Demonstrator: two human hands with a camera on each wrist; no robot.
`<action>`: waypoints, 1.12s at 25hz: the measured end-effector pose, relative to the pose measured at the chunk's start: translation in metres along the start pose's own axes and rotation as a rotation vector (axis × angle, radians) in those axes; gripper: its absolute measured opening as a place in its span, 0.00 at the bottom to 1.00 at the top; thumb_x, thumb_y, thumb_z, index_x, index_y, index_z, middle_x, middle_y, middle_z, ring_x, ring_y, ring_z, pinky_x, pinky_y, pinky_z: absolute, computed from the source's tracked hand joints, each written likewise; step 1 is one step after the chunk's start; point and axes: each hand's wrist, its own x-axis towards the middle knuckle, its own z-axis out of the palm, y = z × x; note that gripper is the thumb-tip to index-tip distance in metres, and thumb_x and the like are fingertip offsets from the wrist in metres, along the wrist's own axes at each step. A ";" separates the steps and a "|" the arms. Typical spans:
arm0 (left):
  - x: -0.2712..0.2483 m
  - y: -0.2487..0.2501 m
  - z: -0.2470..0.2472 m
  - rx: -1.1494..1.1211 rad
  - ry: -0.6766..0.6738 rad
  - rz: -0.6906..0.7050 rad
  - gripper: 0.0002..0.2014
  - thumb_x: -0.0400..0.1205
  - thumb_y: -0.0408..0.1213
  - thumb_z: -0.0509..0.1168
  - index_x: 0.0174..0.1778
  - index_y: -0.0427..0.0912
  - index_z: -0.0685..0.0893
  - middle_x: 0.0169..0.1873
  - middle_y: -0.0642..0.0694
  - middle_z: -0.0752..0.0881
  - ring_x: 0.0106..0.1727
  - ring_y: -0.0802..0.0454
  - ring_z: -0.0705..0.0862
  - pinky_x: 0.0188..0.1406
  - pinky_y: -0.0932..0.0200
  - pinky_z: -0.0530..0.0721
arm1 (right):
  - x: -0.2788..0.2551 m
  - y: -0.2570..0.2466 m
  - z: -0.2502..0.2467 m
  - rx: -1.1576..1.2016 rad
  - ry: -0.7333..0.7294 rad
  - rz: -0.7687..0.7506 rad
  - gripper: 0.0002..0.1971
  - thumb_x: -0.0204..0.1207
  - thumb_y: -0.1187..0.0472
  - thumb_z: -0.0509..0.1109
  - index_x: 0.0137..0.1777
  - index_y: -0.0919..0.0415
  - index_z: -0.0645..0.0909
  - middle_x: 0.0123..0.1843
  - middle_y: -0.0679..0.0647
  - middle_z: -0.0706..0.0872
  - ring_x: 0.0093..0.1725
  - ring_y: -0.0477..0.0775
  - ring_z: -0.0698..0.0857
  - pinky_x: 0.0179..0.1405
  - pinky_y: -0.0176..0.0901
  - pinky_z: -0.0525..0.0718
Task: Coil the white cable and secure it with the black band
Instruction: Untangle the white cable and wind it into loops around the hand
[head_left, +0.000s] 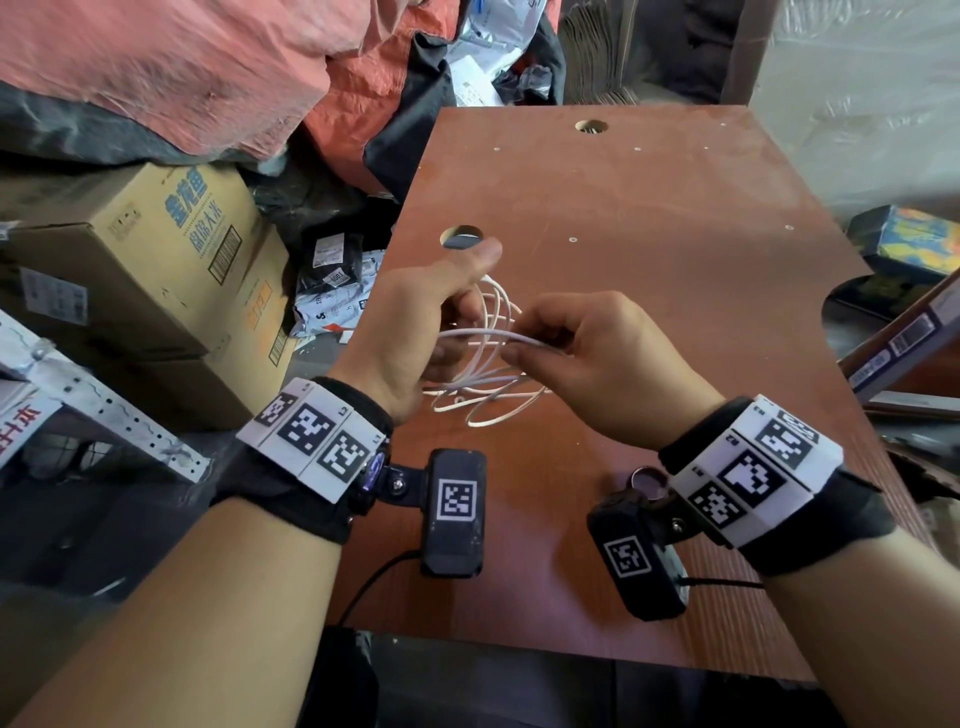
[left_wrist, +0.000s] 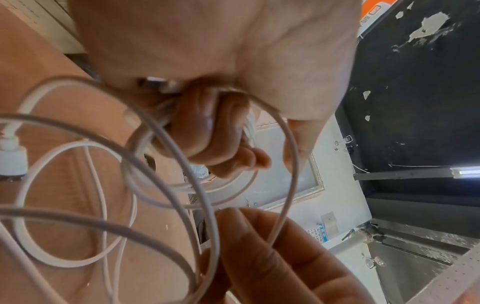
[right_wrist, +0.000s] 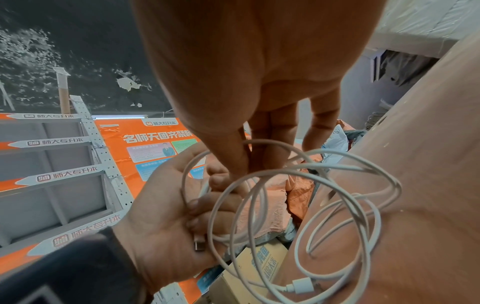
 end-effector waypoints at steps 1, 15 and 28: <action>0.000 0.000 -0.002 0.017 -0.015 0.000 0.22 0.78 0.54 0.71 0.28 0.43 0.74 0.24 0.45 0.65 0.18 0.55 0.57 0.19 0.62 0.50 | 0.001 0.001 0.000 0.008 -0.001 0.001 0.04 0.77 0.56 0.74 0.42 0.52 0.86 0.27 0.43 0.80 0.29 0.45 0.78 0.31 0.41 0.76; -0.004 0.005 -0.008 0.237 -0.241 0.006 0.15 0.74 0.30 0.74 0.26 0.41 0.76 0.17 0.51 0.65 0.17 0.56 0.58 0.18 0.67 0.55 | 0.007 0.007 -0.001 0.006 0.020 0.041 0.09 0.80 0.52 0.72 0.41 0.54 0.86 0.27 0.47 0.81 0.28 0.46 0.77 0.29 0.42 0.74; 0.010 0.009 -0.013 -0.270 -0.127 0.000 0.22 0.83 0.37 0.56 0.25 0.49 0.54 0.17 0.52 0.55 0.17 0.56 0.50 0.15 0.66 0.47 | 0.011 0.021 -0.003 0.034 0.039 0.113 0.02 0.79 0.60 0.72 0.45 0.55 0.84 0.33 0.43 0.83 0.33 0.43 0.80 0.37 0.41 0.77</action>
